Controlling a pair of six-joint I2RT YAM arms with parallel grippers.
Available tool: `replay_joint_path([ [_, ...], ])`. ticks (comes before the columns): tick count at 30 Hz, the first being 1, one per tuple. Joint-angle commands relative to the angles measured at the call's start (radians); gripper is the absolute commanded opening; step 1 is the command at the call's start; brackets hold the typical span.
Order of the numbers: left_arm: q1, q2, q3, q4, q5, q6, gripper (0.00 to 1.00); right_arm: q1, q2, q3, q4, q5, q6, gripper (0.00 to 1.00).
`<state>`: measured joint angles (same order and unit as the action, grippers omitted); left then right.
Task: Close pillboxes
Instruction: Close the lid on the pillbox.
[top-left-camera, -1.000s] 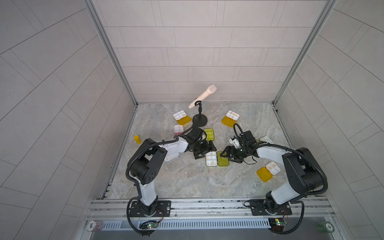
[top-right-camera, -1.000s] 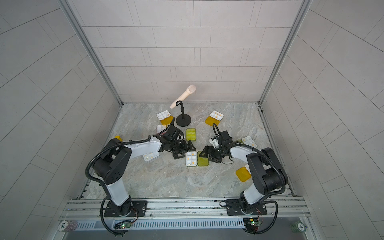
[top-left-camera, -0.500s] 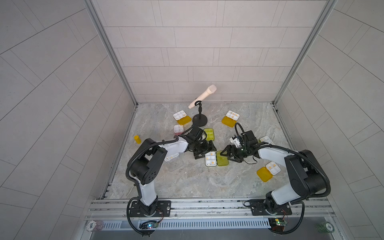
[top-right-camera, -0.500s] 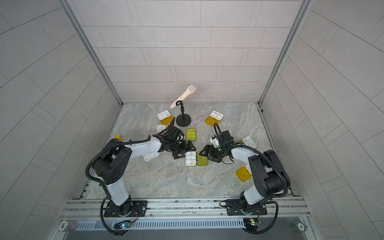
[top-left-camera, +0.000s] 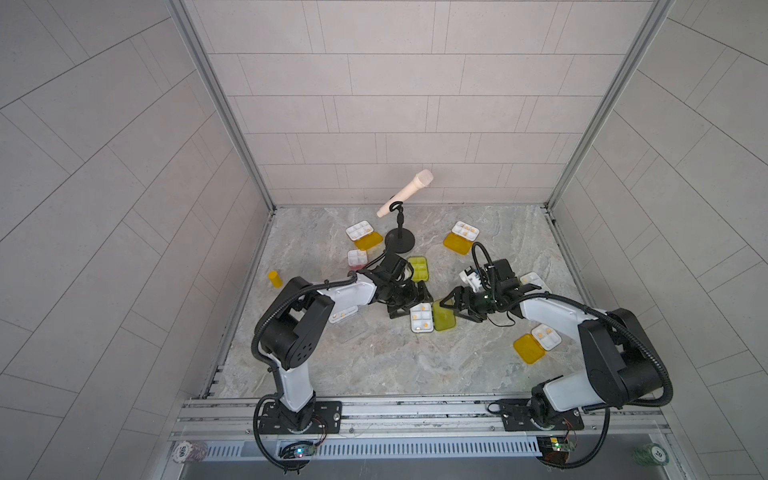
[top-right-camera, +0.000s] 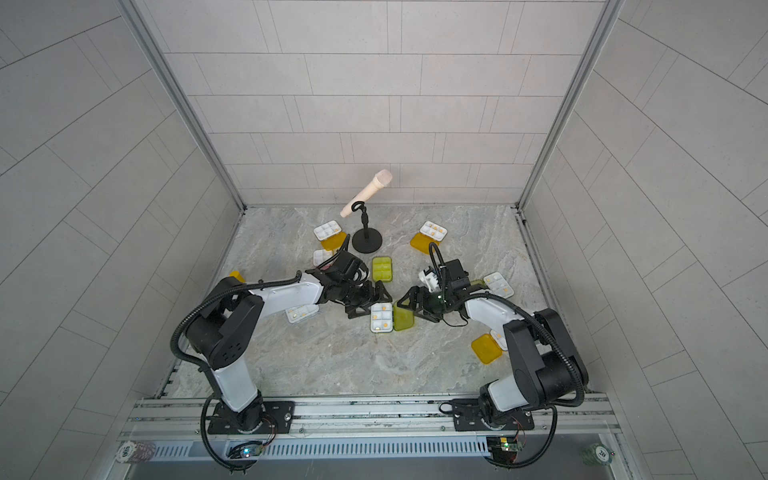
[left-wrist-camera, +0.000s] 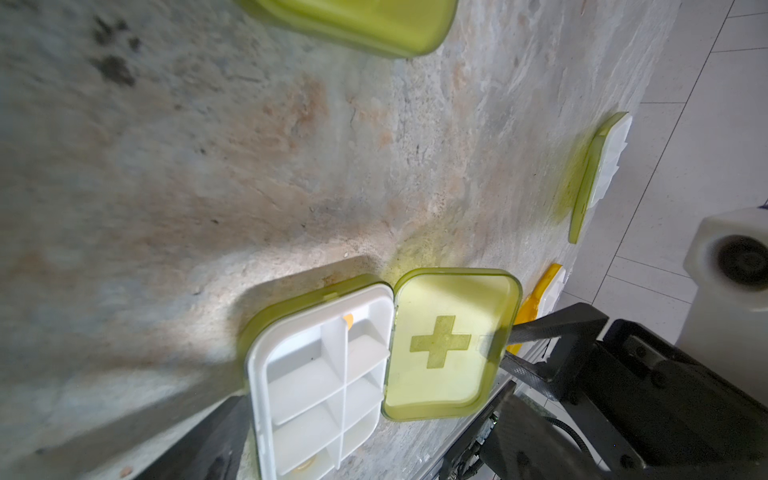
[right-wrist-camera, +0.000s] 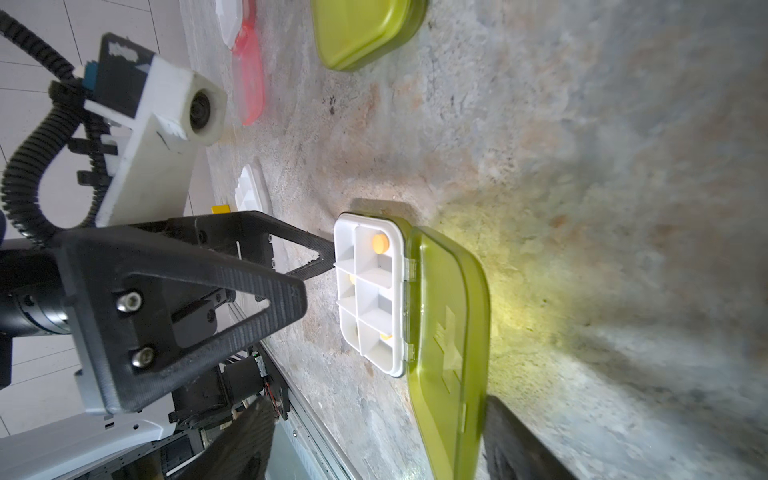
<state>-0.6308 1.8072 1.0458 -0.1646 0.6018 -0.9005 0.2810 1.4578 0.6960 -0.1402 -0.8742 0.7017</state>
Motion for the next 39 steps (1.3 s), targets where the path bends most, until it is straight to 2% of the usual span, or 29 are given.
replay_joint_path([
  [1, -0.006, 0.007, 0.020, 0.014, 0.005, -0.003, 0.98, 0.023, -0.034, 0.023, 0.004, 0.002, 0.022, 0.80],
  [8, -0.004, -0.013, 0.018, 0.012, -0.007, -0.001, 0.98, 0.065, -0.031, 0.055, 0.001, 0.021, 0.034, 0.80],
  [18, 0.005, -0.082, 0.020, -0.075, -0.117, 0.023, 0.98, 0.128, 0.006, 0.102, -0.031, 0.068, 0.016, 0.79],
  [31, 0.100, -0.166, -0.039, -0.045, -0.172, -0.024, 0.98, 0.190, 0.078, 0.161, -0.012, 0.086, 0.023, 0.80],
  [39, 0.126, -0.172, -0.044, -0.024, -0.149, -0.034, 0.98, 0.205, 0.102, 0.182, -0.010, 0.087, 0.024, 0.80],
])
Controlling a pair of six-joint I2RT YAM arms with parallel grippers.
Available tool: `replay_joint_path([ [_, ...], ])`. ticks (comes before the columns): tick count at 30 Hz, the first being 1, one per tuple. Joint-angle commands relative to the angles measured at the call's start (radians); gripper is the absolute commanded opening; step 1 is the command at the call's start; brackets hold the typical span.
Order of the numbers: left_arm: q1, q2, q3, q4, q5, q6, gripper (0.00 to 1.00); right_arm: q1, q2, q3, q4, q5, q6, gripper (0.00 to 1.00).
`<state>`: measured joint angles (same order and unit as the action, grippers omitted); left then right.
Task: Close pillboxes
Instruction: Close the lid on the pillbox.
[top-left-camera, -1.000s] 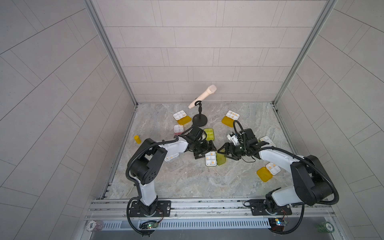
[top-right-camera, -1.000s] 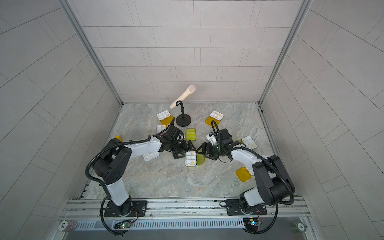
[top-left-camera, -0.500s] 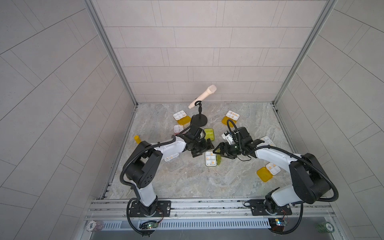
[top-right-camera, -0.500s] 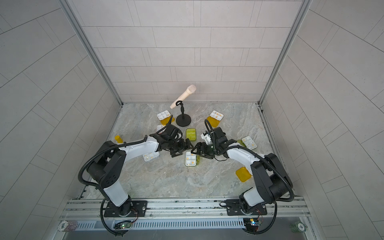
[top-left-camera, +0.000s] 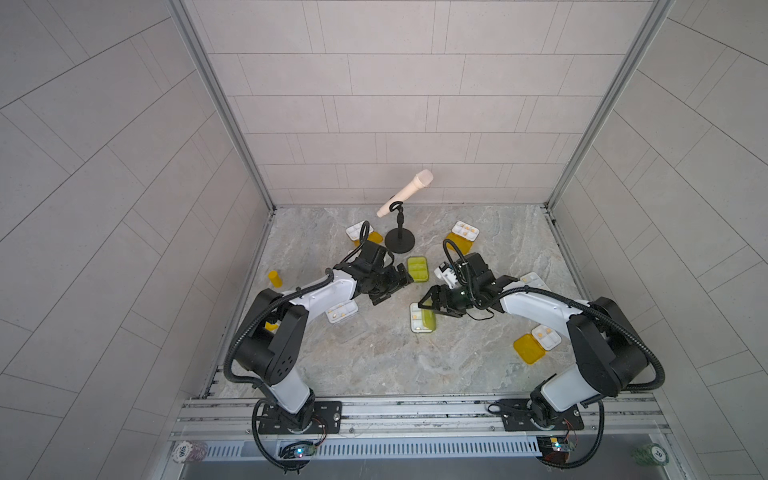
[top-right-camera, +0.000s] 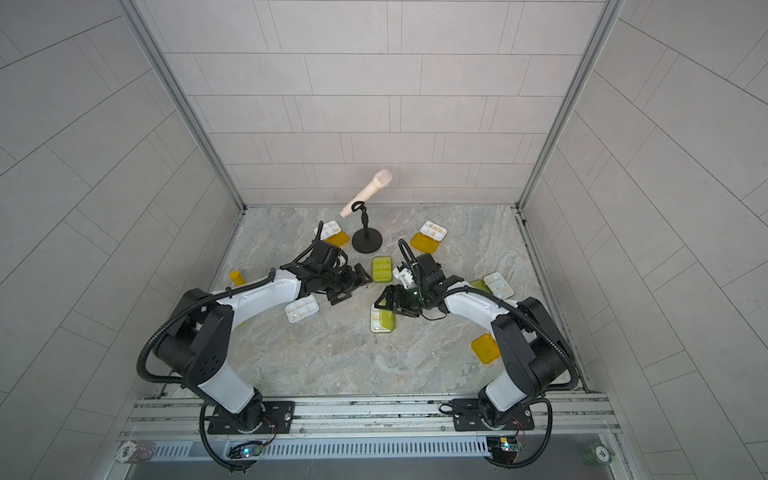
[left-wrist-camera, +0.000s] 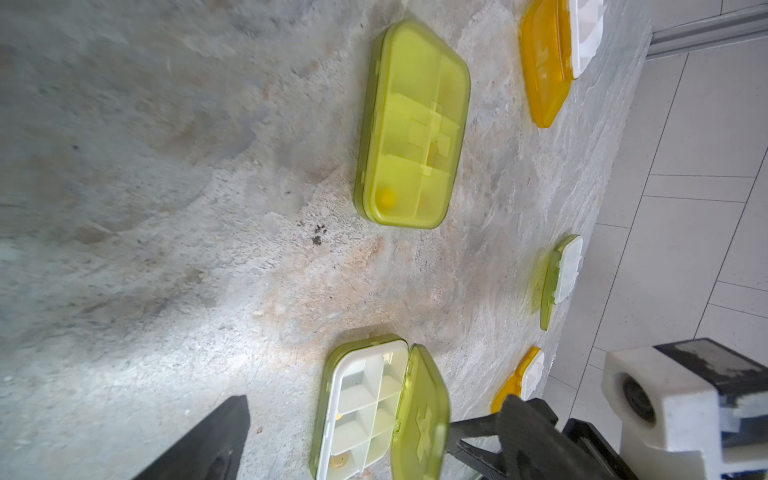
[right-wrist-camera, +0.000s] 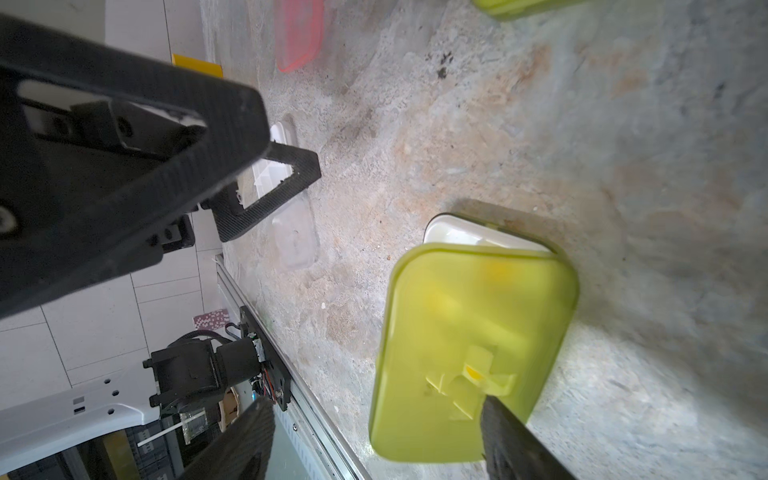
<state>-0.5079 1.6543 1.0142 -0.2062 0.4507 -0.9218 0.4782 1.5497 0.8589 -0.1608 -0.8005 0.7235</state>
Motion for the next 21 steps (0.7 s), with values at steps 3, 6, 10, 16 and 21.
replay_joint_path([
  [3, 0.004, -0.016, -0.012, 0.024, 0.011, -0.014, 0.98, 0.012, 0.015, 0.022, 0.011, 0.015, 0.007, 0.80],
  [6, 0.005, -0.014, -0.012, 0.027, 0.014, -0.015, 0.98, 0.015, 0.020, 0.025, 0.011, 0.015, 0.005, 0.80],
  [10, 0.005, -0.013, -0.014, 0.031, 0.017, -0.014, 0.97, 0.015, 0.020, 0.027, 0.007, 0.018, 0.004, 0.80],
  [16, 0.006, -0.017, -0.012, 0.034, 0.024, -0.014, 0.98, 0.024, 0.021, 0.060, -0.113, 0.137, -0.040, 0.79],
  [21, 0.017, -0.025, -0.012, 0.037, 0.026, -0.014, 0.97, 0.067, 0.012, 0.117, -0.278, 0.371, -0.095, 0.79],
])
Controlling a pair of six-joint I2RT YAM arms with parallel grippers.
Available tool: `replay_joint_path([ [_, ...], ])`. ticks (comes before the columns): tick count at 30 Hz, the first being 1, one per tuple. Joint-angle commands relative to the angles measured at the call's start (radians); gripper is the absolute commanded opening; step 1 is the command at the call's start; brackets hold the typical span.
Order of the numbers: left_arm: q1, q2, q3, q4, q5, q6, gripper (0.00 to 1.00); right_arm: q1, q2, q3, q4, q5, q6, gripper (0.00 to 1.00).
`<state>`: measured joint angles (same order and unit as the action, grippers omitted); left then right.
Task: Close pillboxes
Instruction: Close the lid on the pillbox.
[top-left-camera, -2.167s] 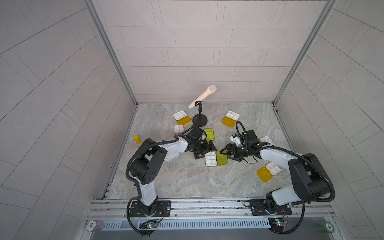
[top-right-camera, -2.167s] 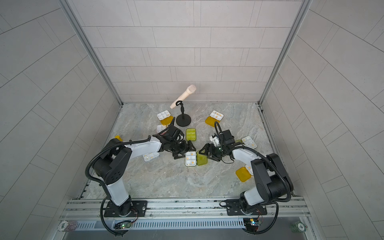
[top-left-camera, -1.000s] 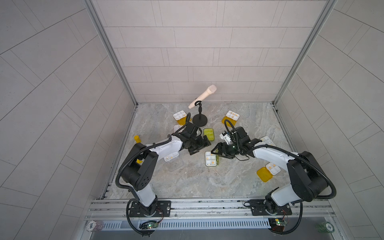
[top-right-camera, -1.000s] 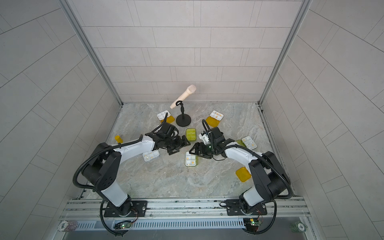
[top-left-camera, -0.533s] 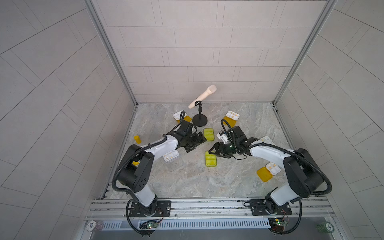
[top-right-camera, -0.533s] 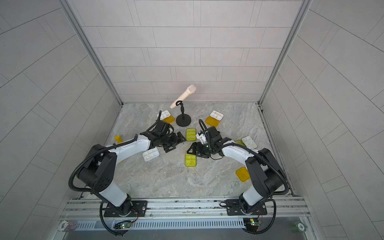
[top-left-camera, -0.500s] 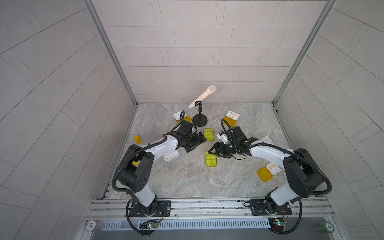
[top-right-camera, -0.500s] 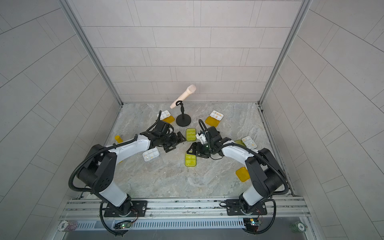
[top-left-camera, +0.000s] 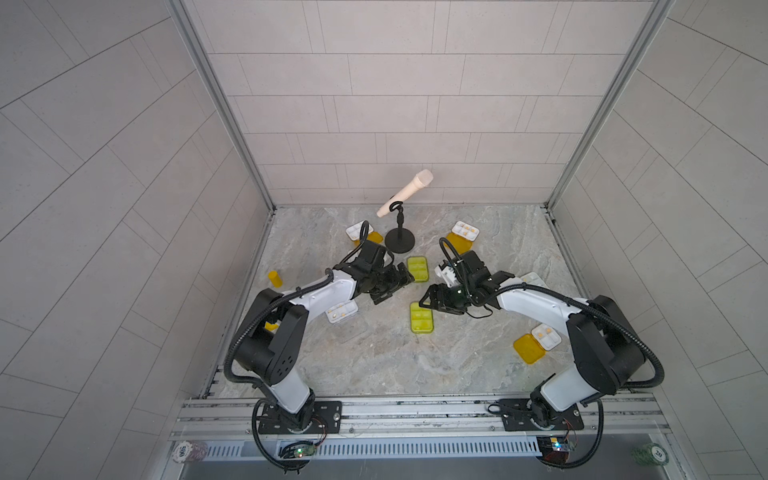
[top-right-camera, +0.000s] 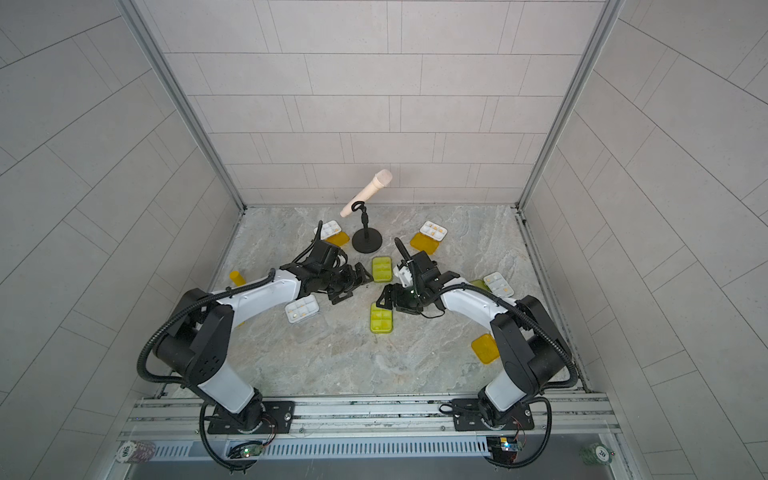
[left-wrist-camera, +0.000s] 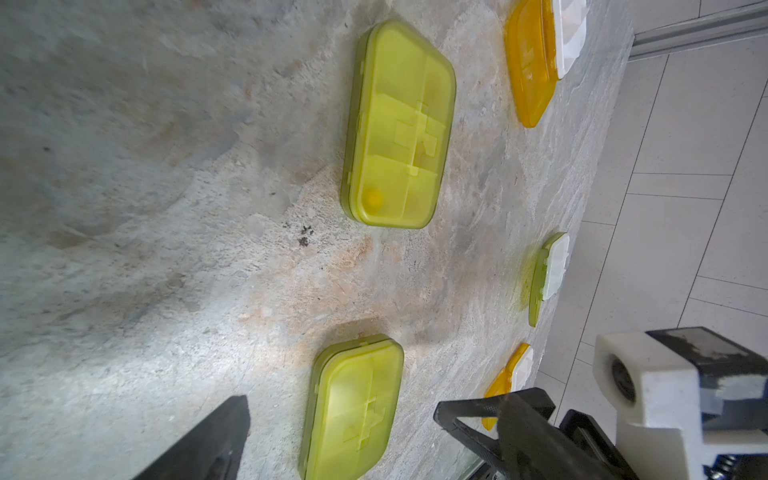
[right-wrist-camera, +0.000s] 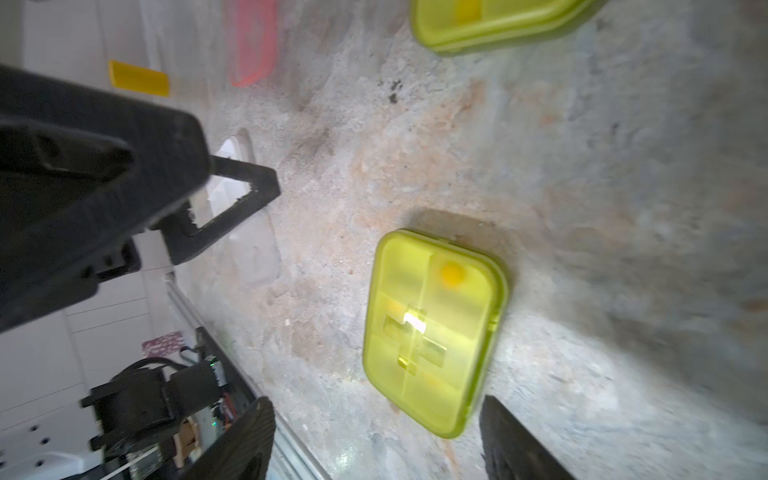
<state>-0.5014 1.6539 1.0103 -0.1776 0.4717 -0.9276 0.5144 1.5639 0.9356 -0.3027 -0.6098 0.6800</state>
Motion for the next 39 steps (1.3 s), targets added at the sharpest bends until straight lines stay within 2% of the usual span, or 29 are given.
replay_joint_path([
  [1, 0.014, -0.026, -0.007, 0.009, 0.006, -0.008, 0.98, 0.044, -0.001, 0.053, -0.166, 0.229, -0.059, 0.79],
  [7, 0.038, -0.036, -0.009, 0.012, 0.008, -0.007, 0.98, 0.126, 0.019, 0.119, -0.277, 0.481, -0.074, 0.80],
  [14, 0.039, -0.032, -0.011, 0.021, 0.019, -0.010, 0.97, 0.209, 0.107, 0.187, -0.340, 0.591, -0.095, 0.81],
  [25, 0.040, -0.032, -0.012, 0.026, 0.025, -0.011, 0.97, 0.245, 0.178, 0.226, -0.347, 0.602, -0.102, 0.81],
  [39, 0.043, -0.035, -0.012, 0.023, 0.022, -0.011, 0.97, 0.250, 0.226, 0.179, -0.333, 0.637, -0.090, 0.80],
])
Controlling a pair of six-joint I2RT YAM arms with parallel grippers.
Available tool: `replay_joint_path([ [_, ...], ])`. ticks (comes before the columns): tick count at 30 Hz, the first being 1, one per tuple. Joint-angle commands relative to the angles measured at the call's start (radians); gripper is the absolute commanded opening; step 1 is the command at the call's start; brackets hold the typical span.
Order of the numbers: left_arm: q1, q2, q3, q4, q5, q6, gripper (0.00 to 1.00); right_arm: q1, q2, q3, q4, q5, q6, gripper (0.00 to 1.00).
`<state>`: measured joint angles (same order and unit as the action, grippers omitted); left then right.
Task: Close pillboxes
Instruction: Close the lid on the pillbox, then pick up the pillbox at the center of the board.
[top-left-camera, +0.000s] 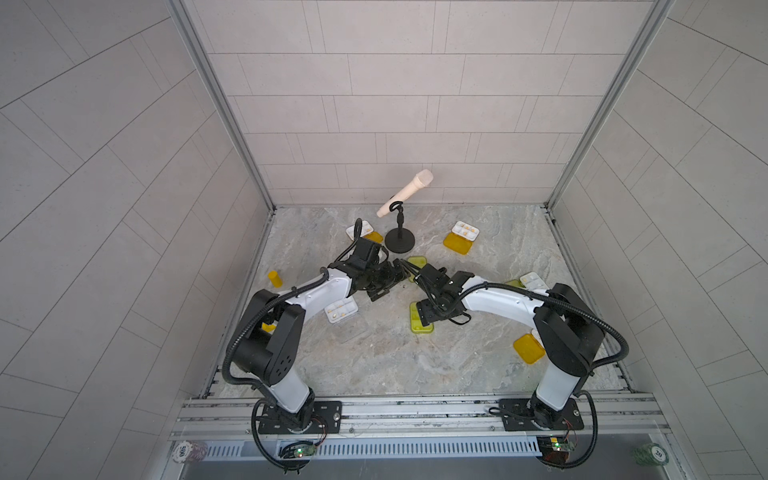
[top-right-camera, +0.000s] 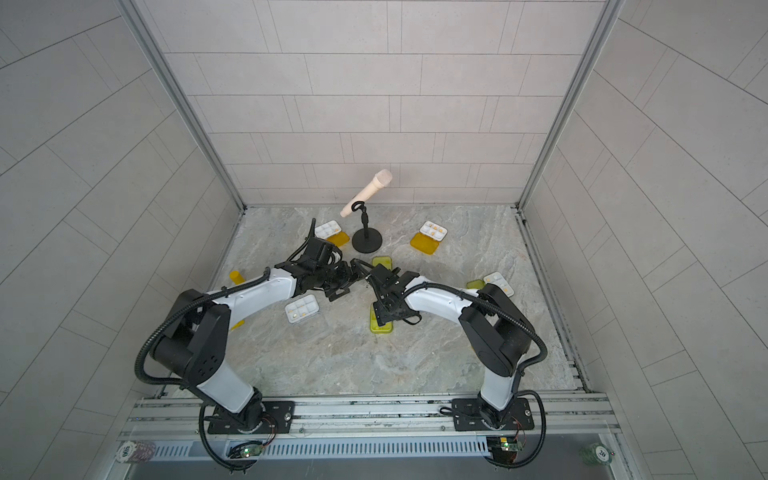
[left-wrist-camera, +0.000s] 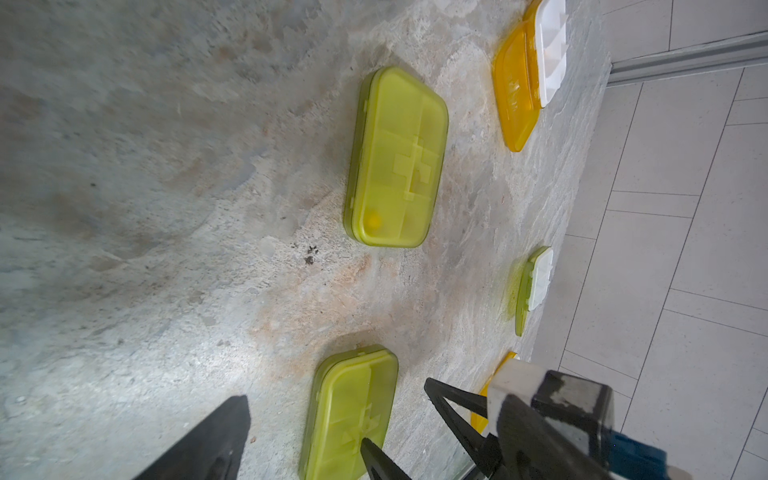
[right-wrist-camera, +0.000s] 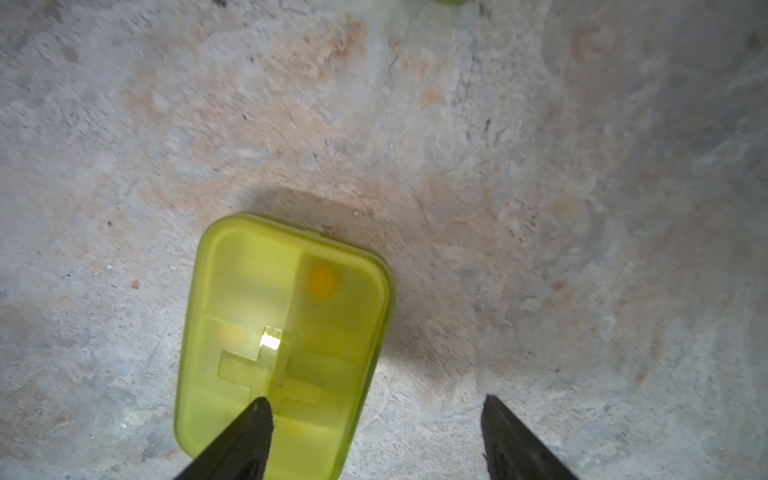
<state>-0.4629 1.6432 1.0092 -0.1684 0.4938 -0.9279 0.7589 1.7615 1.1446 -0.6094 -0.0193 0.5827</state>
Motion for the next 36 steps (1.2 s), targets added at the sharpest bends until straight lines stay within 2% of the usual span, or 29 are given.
replay_joint_path([
  [1, 0.005, -0.026, -0.012, 0.013, -0.002, -0.012, 0.97, 0.005, 0.027, -0.036, -0.022, 0.045, 0.009, 0.80],
  [14, 0.035, -0.057, -0.011, 0.013, -0.003, -0.011, 0.97, 0.060, -0.005, 0.036, -0.030, 0.081, 0.064, 0.83],
  [26, 0.092, -0.089, -0.014, 0.016, -0.004, -0.009, 0.97, 0.117, 0.101, 0.138, -0.003, 0.095, 0.142, 0.88],
  [36, 0.102, -0.091, -0.020, 0.026, 0.001, -0.015, 0.97, 0.123, 0.105, 0.092, -0.005, 0.171, 0.175, 0.90],
])
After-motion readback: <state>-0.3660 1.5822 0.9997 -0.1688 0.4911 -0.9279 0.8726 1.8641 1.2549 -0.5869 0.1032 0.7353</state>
